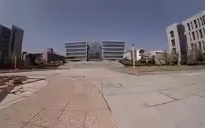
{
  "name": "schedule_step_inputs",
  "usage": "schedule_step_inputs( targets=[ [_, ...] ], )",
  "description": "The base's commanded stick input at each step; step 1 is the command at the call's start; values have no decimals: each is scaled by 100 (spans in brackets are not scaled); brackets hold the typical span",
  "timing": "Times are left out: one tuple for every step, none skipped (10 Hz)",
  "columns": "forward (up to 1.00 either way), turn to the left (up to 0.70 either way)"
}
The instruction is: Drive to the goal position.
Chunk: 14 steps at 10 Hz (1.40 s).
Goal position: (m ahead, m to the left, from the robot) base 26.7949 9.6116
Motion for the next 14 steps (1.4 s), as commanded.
schedule_step_inputs(
  targets=[
    [70, 0],
    [70, 0],
    [70, 0],
    [70, 0],
    [70, 0],
    [70, 0],
    [70, 0],
    [70, 0],
    [70, 0],
    [70, 0],
    [70, 0],
    [70, 0],
    [70, 0],
    [70, 0]
  ],
)
